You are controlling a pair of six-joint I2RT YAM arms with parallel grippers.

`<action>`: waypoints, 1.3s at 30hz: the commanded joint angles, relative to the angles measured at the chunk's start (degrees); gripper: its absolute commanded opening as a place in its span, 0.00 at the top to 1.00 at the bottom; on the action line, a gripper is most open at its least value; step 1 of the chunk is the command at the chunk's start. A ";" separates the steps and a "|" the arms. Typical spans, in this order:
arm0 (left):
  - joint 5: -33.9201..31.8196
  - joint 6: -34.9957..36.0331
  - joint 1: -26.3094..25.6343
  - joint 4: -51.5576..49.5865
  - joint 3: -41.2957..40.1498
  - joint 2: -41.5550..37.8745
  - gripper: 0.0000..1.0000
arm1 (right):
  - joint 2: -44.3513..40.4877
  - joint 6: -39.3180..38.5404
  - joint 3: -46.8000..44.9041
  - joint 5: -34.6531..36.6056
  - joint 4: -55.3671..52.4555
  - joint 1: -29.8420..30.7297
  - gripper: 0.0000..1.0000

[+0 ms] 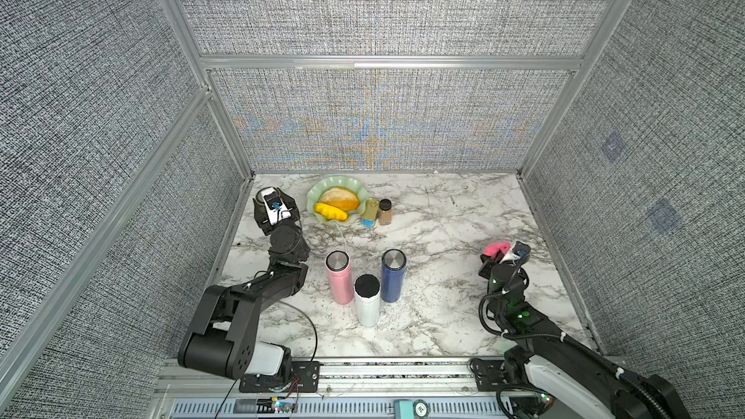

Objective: Wipe the surface of the thermos
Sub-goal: Place the thermos at the center of the board.

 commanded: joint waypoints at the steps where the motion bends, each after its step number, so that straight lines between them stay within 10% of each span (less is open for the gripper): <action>1: 4.32 4.26 0.79 13.05 1.15 4.60 1.00 | -0.14 1.14 -0.02 -0.49 2.60 -0.01 1.00; 4: 6.53 9.00 1.64 24.91 0.60 11.50 1.00 | 0.21 1.21 0.30 -0.65 2.37 0.01 1.00; 25: 14.89 0.87 5.30 25.48 6.50 24.53 1.00 | 1.82 0.59 1.51 -2.98 1.46 -0.04 1.00; 36: 5.26 0.86 5.37 25.47 8.42 27.05 1.00 | 2.89 0.58 2.09 -3.23 1.29 -0.04 1.00; 37: 5.44 1.15 5.30 25.44 8.25 26.57 0.29 | 2.94 0.47 2.14 -3.33 1.29 -0.04 1.00; 38: 5.73 1.17 5.28 25.42 7.97 25.87 0.02 | 2.94 0.44 2.15 -3.33 1.30 -0.04 1.00; 39: 5.72 1.10 5.29 25.46 7.60 25.18 0.01 | 2.95 0.44 2.20 -3.41 1.29 -0.04 1.00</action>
